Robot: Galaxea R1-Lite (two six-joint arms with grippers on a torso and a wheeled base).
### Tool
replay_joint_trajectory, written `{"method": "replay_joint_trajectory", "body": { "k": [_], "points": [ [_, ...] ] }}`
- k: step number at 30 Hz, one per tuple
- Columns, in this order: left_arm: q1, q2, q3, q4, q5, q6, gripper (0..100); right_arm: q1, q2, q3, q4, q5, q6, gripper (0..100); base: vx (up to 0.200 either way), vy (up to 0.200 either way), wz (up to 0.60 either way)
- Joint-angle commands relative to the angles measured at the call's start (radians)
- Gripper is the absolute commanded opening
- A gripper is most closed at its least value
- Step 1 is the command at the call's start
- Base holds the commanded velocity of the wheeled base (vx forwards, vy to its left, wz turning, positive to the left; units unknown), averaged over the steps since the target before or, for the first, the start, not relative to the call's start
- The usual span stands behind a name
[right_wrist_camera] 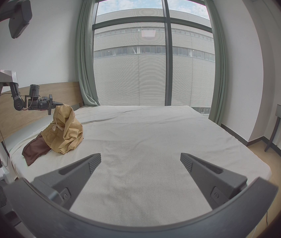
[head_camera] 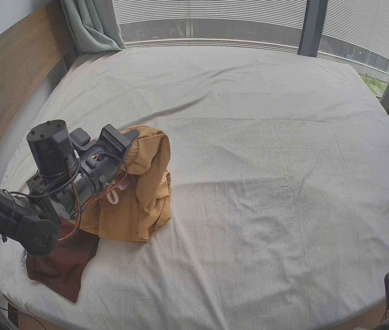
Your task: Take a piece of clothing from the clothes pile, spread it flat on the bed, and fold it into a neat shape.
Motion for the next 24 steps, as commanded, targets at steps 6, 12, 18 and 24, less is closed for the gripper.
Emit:
{"method": "replay_joint_trajectory", "body": {
  "k": [6, 12, 18, 24],
  "points": [
    [-0.068, 0.000, -0.042, 0.032, 0.036, -0.002, 0, 0.000, -0.016, 0.018, 0.000, 0.001, 0.000, 100, 0.000, 0.000, 0.00],
    [-0.092, 0.000, -0.041, 0.032, 0.045, -0.002, 0, 0.000, -0.016, 0.018, 0.000, 0.001, 0.000, 100, 0.000, 0.000, 0.00],
    [-0.103, 0.002, -0.042, 0.032, 0.050, -0.002, 0, 0.000, -0.016, 0.018, 0.000, 0.001, 0.000, 100, 0.000, 0.000, 0.00],
    [-0.103, 0.000, -0.044, 0.032, 0.050, -0.002, 0, 0.000, -0.016, 0.018, 0.000, 0.001, 0.000, 100, 0.000, 0.000, 0.00]
  ]
}}
